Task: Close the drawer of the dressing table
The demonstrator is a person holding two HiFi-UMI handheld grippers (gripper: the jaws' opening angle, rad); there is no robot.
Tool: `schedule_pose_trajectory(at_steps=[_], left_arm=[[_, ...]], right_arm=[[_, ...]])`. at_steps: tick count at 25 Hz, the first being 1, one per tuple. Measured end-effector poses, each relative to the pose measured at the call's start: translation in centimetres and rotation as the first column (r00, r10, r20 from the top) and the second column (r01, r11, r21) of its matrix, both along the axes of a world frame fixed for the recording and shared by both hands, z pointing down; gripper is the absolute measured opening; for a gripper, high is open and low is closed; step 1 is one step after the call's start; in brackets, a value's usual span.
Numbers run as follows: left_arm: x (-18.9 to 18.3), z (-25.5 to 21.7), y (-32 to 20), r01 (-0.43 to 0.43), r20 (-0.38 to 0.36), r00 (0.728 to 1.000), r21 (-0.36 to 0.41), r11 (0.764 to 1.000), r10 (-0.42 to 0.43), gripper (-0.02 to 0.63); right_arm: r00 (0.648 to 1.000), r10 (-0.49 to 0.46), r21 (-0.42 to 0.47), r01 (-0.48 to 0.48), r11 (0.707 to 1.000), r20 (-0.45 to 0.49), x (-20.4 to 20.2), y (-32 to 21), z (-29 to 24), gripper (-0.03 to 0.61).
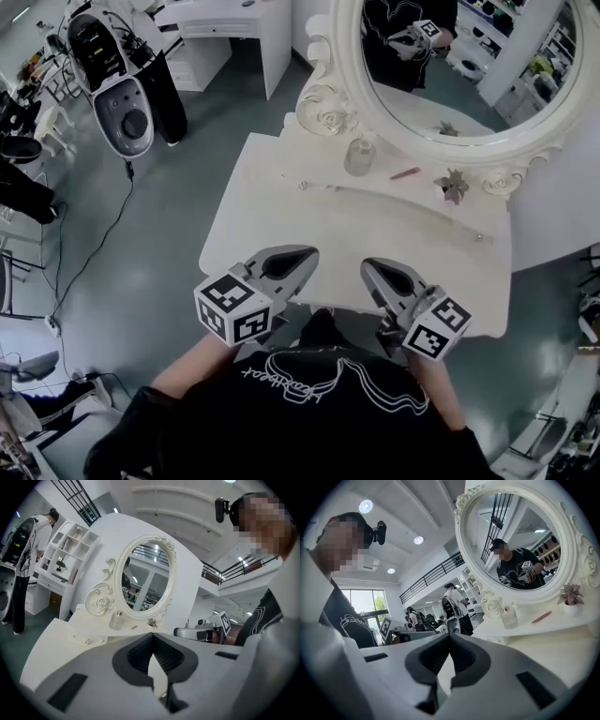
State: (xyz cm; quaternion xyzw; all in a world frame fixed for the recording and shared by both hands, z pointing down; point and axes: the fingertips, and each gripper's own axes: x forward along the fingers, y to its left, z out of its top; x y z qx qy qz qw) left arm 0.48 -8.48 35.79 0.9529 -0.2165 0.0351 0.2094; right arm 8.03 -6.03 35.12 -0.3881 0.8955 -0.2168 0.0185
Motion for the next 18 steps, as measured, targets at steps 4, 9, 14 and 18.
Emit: schedule_pose_trajectory(at_steps=[4,9,14,18], left_arm=[[-0.1,-0.4,0.4,-0.003,0.004,1.000,0.009,1.000,0.003,0.002],[-0.3,-0.9,0.5,0.003,0.007,1.000,0.007,1.000,-0.003,0.002],[-0.1,-0.3,0.0,0.023,0.008,1.000,-0.014,1.000,-0.023,0.003],[0.1,-0.1,0.5,0.021,0.007,1.000,-0.015,1.000,-0.020,0.003]], right_arm=[[1.000,0.006,0.043,-0.006,0.999,0.004,0.0,0.2,-1.0,0.003],[1.000,0.013,0.080,-0.012,0.997,-0.004,0.2,0.5,-2.1,0.003],[0.999,0.035,0.058,-0.034,0.998,-0.006,1.1,0.2,-0.9,0.003],[0.999,0.043,0.049,-0.043,0.998,-0.002,1.3,0.4,-0.4,0.003]])
